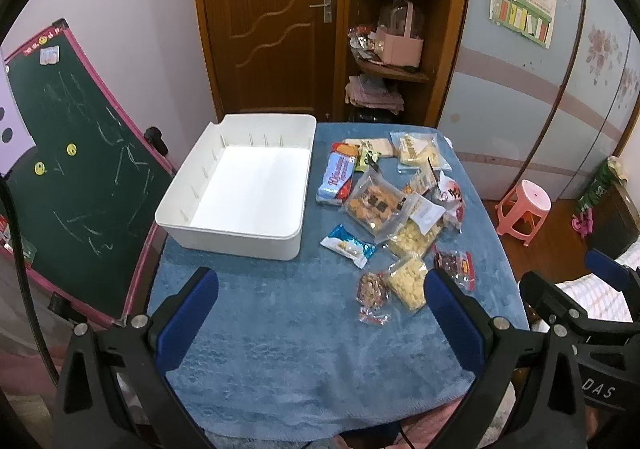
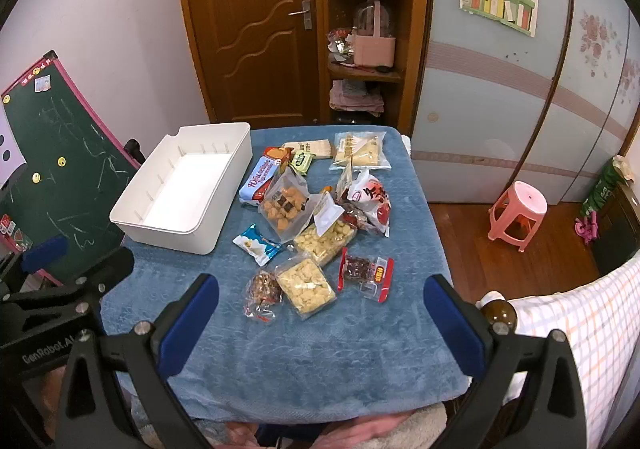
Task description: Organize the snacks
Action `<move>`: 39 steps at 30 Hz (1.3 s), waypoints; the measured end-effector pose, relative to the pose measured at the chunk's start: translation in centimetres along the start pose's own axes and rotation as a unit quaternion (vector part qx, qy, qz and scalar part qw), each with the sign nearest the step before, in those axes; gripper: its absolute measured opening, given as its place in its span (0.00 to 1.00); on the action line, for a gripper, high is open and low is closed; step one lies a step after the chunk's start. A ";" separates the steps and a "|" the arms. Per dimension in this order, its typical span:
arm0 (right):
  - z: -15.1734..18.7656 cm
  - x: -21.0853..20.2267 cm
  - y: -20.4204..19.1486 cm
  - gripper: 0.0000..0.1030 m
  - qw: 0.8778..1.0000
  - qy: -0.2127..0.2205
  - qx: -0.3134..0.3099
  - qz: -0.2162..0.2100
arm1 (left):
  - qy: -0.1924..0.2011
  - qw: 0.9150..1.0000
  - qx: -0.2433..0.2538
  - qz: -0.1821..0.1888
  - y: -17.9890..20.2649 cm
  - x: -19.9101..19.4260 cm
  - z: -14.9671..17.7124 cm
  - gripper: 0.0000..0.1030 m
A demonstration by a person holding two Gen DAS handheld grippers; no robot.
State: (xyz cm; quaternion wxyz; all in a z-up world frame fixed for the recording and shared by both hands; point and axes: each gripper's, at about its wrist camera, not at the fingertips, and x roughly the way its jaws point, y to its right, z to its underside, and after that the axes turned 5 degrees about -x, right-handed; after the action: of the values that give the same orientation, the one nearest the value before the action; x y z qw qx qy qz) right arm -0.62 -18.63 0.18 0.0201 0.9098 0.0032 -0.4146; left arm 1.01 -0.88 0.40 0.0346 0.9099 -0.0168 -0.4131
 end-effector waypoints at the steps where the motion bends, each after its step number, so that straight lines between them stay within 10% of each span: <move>1: 0.0 0.1 -0.1 1.00 1.000 0.000 -0.002 -0.001 | 0.003 1.000 0.001 0.000 0.0 -0.1 -0.1 0.99; 39: -1.3 0.4 0.9 1.00 1.000 0.017 -0.014 -0.010 | 0.026 0.999 0.017 -0.005 1.4 0.2 -2.1 0.99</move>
State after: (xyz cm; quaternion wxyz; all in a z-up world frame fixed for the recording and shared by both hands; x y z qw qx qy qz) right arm 0.59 -19.48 0.75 0.0286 0.9163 0.0180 -0.3991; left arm 2.75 -2.21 1.71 0.0177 0.9210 -0.0183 -0.3887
